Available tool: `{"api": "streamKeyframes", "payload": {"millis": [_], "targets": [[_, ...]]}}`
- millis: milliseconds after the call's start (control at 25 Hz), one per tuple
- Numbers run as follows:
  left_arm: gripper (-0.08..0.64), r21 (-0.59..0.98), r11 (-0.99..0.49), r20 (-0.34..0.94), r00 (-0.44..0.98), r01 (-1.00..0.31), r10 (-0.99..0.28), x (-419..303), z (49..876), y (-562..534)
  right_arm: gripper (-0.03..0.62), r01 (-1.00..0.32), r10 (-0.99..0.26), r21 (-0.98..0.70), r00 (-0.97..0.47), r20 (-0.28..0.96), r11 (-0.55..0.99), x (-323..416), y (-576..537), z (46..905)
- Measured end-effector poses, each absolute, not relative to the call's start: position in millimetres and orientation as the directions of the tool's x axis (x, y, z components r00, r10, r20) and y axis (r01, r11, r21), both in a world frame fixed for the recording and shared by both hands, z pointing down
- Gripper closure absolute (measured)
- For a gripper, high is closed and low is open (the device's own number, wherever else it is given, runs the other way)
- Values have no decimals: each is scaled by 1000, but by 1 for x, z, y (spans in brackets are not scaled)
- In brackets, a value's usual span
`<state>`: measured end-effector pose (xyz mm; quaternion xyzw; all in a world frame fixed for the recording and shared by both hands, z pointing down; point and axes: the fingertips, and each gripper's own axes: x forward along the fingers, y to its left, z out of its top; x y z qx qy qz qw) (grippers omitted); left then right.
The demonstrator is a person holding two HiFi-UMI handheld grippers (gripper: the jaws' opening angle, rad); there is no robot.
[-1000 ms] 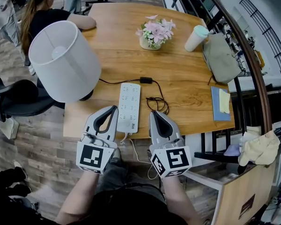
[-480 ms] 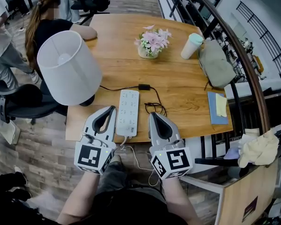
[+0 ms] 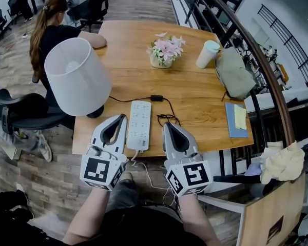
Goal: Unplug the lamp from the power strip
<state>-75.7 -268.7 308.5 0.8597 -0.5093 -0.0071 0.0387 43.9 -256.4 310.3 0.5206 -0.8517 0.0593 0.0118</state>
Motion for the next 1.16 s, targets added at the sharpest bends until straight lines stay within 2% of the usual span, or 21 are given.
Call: {"api": "streamKeyframes", "payload": {"millis": [1160], "targets": [[563, 73, -440, 0, 441, -895, -897, -94, 305, -268, 583, -887, -881, -97, -460, 108, 451, 51, -255, 317]]}}
